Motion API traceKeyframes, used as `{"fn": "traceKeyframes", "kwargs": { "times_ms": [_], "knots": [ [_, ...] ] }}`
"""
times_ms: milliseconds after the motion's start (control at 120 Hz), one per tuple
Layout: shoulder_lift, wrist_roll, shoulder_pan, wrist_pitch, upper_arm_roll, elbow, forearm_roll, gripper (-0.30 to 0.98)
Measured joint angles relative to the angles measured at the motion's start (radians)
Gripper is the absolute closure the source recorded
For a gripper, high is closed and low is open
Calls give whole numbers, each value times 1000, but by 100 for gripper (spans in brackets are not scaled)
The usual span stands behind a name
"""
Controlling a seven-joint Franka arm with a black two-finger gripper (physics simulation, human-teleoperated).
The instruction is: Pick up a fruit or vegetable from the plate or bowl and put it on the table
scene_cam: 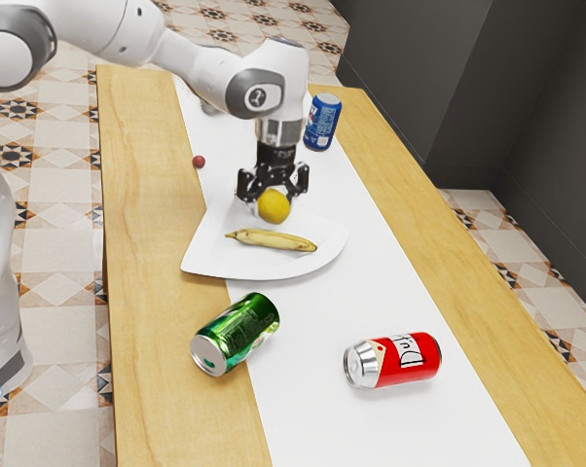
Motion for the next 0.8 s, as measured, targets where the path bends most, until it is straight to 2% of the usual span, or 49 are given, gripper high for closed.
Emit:
{"fn": "traceKeyframes", "kwargs": {
  "times_ms": [100, 258, 342, 417, 492, 683, 800],
  "knots": [
    [-26, -4, 13, -30, -5, 79, 51, 21],
    [-32, 15, 180, -82, -2, 100, 74, 21],
    [-29, 28, 229, -101, -1, 101, 78, 21],
    [-29, 39, 243, -112, -1, 103, 81, 21],
    [-30, 59, 250, -119, 3, 102, 77, 12],
    [-32, 103, 252, -125, 32, 101, 69, 3],
    [-73, 84, 231, -126, -33, 104, 20, 1]
  ]
}}
